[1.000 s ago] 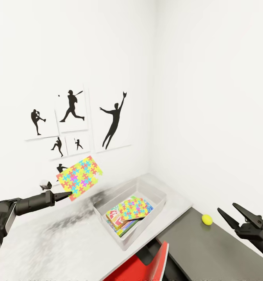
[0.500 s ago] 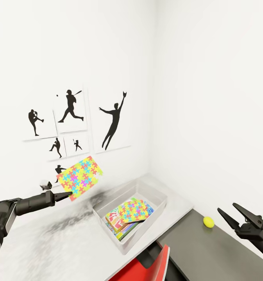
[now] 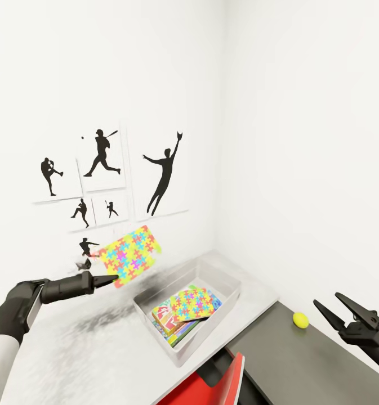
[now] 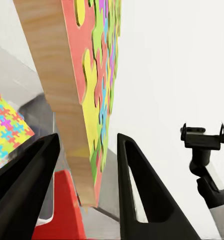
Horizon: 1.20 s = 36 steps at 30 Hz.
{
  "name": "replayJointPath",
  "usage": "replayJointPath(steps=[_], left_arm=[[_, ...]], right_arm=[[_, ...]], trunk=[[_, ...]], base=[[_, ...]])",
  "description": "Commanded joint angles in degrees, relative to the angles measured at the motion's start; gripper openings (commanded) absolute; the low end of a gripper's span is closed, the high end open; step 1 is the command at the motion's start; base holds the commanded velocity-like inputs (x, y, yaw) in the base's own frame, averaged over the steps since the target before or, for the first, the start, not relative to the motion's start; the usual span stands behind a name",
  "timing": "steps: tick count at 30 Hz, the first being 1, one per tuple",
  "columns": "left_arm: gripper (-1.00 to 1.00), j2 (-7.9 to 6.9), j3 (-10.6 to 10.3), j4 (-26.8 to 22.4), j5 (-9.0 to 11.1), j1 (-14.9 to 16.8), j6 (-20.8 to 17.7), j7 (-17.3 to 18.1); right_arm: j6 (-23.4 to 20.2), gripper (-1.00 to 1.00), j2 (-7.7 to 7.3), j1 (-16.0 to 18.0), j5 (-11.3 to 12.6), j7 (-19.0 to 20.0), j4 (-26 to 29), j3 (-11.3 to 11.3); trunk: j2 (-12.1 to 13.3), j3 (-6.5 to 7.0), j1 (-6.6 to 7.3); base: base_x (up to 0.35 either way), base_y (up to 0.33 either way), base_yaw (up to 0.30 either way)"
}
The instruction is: Put all the toys in the child's room - the three board games (two on the bed and one on the table), the two jigsaw puzzles on the table, and the tennis ball on the table - inside the toy box on the table in the child's room.
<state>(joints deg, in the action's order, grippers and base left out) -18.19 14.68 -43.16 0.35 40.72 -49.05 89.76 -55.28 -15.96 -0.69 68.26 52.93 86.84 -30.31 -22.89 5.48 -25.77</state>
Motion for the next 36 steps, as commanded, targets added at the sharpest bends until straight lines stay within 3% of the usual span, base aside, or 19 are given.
replayJointPath(steps=[1,2,5,10,12,16,19,23,27,36], left_arm=[[-1.0,1.12,-1.1,0.0,-0.7,0.9,-1.7,0.2],[-1.0,1.61,-1.7,-0.1,-1.1,1.2,-2.1,0.2],[-1.0,4.17,-4.1,-0.1,-2.7,2.2,-3.4,-4.5],[-1.0,9.61,-5.0,-0.1,-3.4,2.6,-3.9,-8.7],[-1.0,11.02,-5.1,0.2,-3.4,2.6,-3.9,-9.6],[-1.0,12.38,-5.0,0.7,-3.0,2.7,-4.7,-14.6],[-1.0,13.91,-5.0,0.8,-2.7,3.0,-8.1,-17.1],[-1.0,17.19,-5.0,0.8,-3.0,3.5,-9.7,-18.0],[-1.0,18.48,-4.9,0.8,-3.0,3.6,-9.9,-18.8],[-1.0,22.86,-4.6,0.9,-2.7,3.6,-9.9,-19.3]], right_arm=[[-0.2,1.0,0.01,0.0,0.0,0.0,0.0,0.0],[-0.2,1.0,0.04,0.0,0.0,0.0,0.0,0.0],[-0.2,1.0,0.05,0.0,0.0,0.0,0.0,0.0],[-0.2,1.0,-0.01,0.0,0.0,0.1,0.0,0.0],[-0.2,1.0,-0.02,0.0,0.0,0.1,0.0,0.0],[-0.2,1.0,-0.21,0.0,0.1,0.1,-0.7,0.0],[-0.3,1.0,-0.34,0.0,0.1,0.2,-1.4,-0.6],[-0.5,1.0,-0.38,0.0,0.1,0.4,-1.7,-1.0],[-0.5,1.0,-0.46,0.0,0.1,0.4,-2.0,-1.1],[-0.5,1.0,-0.48,0.0,0.1,0.4,-2.1,-1.2]], trunk=[[0.0,-0.01,-0.02],[0.0,-0.01,-0.02],[0.0,-0.01,-0.02],[0.0,-0.01,-0.02],[0.0,-0.01,-0.02],[0.0,-0.01,-0.02],[0.0,-0.01,-0.02],[0.0,-0.01,-0.02],[0.0,-0.01,-0.02],[0.0,-0.01,-0.02]], base=[[0.0,0.0,0.0],[0.0,0.0,0.0],[0.0,0.0,0.0],[0.0,0.0,0.0],[0.0,0.0,0.0],[0.0,0.0,0.0],[0.0,0.0,0.0],[0.0,0.0,0.0],[0.0,0.0,0.0],[0.0,0.0,0.0]])
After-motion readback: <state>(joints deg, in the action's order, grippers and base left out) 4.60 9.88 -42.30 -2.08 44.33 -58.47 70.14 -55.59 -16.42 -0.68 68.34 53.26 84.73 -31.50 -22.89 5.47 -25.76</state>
